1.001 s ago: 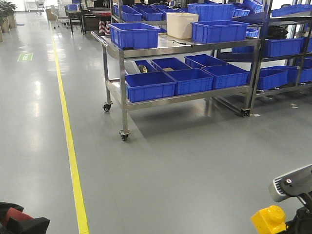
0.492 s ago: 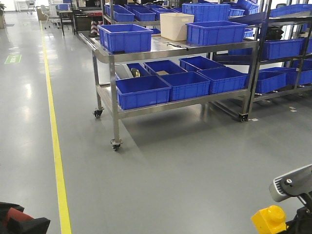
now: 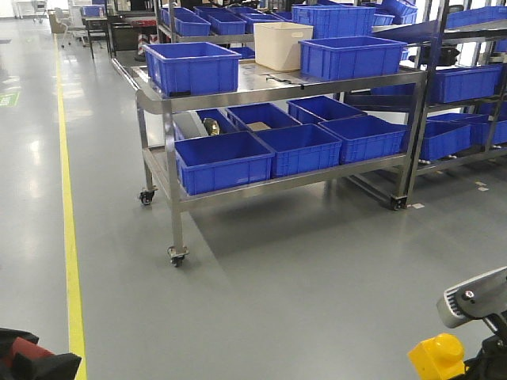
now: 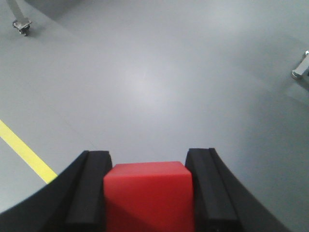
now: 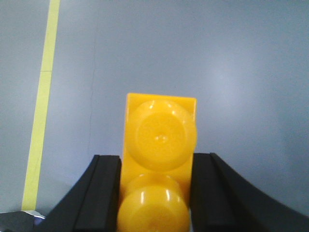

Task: Pick red and yellow blocks into blue bin
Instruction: 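Turn the base away from the conveyor holding both blocks, then drive the base past the shelves up to the large blue bin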

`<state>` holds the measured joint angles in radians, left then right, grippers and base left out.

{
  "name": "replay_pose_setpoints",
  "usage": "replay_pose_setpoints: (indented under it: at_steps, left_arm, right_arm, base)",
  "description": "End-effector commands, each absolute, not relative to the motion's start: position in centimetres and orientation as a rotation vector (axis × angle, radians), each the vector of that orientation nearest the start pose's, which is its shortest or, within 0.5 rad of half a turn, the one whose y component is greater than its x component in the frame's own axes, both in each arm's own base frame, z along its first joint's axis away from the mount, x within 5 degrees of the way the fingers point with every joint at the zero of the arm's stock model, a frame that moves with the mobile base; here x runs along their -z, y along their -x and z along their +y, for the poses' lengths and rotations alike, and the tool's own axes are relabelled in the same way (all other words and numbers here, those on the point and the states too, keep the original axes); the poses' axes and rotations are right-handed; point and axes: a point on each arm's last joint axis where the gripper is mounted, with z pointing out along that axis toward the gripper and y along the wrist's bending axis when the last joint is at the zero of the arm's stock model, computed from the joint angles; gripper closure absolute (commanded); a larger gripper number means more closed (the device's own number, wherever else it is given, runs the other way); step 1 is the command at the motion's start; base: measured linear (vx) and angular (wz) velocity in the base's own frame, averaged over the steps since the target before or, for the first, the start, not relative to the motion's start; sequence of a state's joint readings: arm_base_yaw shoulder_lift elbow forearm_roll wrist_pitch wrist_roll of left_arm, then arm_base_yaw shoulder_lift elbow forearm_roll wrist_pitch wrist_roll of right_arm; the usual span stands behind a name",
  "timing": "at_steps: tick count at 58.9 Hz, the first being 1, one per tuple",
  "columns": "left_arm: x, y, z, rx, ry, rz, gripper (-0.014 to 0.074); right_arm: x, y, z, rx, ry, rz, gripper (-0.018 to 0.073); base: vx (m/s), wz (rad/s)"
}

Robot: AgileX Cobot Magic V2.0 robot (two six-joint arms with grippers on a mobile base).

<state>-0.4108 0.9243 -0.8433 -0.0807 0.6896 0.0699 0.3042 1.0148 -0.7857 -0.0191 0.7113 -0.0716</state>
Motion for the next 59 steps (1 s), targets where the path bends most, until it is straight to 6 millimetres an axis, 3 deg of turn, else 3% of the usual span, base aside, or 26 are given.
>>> replay_pose_setpoints:
  at_steps: [1,59]
  left_arm:
    - [-35.43,-16.49,-7.84,0.304,-0.472,2.105,0.0362]
    - [-35.43,-16.49,-7.85,0.304,-0.472,2.105,0.0362]
  right_arm:
    - [-31.74,-18.89,5.73,-0.084,0.455,2.271,0.0328]
    - [-31.74,-18.89,5.73,-0.084,0.455,2.271,0.0328]
  base:
    - [0.41,-0.06]
    - [0.4,-0.23]
